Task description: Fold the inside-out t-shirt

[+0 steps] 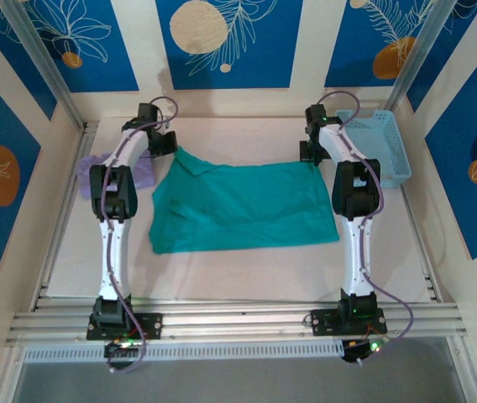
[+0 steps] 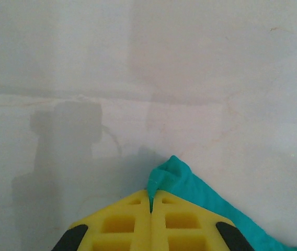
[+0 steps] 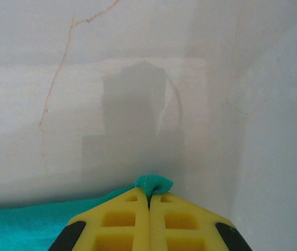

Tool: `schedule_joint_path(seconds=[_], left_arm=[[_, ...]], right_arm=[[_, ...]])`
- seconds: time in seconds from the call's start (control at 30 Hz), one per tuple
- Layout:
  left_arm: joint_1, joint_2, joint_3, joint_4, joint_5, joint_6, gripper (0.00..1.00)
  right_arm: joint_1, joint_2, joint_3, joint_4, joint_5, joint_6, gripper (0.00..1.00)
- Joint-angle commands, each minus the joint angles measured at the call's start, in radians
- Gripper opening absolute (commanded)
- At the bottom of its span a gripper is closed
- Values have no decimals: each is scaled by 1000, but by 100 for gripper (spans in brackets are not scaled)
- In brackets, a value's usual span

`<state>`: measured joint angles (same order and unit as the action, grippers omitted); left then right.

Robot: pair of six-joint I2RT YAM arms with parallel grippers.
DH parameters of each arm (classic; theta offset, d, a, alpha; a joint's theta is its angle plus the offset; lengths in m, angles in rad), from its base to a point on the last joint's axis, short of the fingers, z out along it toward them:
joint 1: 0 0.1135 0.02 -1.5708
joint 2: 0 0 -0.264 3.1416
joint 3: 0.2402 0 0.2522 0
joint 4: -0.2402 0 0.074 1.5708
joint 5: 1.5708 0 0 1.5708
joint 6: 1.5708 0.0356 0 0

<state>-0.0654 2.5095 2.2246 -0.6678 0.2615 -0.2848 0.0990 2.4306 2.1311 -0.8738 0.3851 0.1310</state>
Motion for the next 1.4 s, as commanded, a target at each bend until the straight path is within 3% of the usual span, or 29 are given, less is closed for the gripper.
schedule_joint_path(seconds=[0.0,0.3,0.67,1.0,1.37], left_arm=[[16,-112,-6,-65,25,13,0],[15,-498,-425,39,65,-33,0],[14,-1068,-1009,176,148,-226,0],[13,-1180,-1177,68,168,-189,0],[15,-1255,-1350,12,178,-152,0]], right_arm=[[5,-67,25,26,-25,-27,0],[5,-267,-210,157,-59,-54,0],[-21,-598,-637,286,-38,-26,0],[-84,-676,-854,298,-47,93,0],[-74,-720,-1031,326,-42,184,5]])
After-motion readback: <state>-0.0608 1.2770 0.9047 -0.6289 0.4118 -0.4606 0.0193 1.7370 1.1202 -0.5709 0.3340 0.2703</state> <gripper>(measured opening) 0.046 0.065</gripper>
